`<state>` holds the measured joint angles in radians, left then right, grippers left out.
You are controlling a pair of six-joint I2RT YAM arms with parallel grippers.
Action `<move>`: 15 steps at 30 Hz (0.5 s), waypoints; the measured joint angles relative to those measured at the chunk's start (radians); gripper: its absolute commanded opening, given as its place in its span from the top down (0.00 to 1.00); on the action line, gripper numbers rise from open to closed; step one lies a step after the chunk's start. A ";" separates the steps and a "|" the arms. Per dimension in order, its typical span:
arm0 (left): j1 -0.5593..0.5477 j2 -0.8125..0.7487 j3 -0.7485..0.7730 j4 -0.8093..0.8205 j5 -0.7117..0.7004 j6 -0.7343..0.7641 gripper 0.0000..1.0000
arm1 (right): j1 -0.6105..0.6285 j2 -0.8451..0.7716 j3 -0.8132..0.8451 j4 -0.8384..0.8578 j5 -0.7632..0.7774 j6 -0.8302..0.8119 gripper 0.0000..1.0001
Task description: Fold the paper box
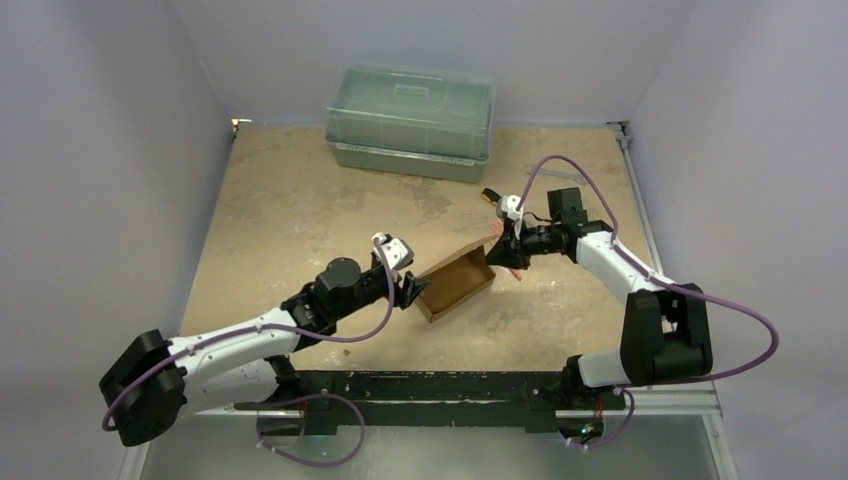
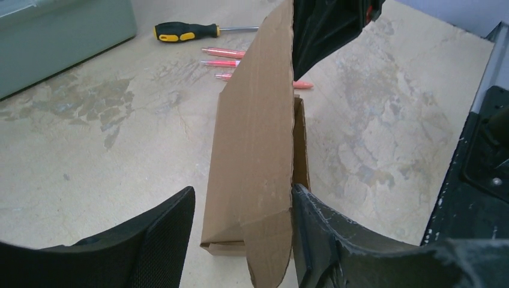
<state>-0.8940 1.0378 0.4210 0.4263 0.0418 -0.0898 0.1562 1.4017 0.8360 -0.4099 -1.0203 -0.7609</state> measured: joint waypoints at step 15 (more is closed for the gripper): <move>0.000 -0.137 0.214 -0.299 -0.029 -0.188 0.43 | -0.029 0.020 0.039 -0.172 0.009 -0.206 0.83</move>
<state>-0.8940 0.9005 0.6346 0.1276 0.0132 -0.2779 0.1272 1.4220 0.8745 -0.5816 -1.0115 -0.9668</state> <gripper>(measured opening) 0.569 0.170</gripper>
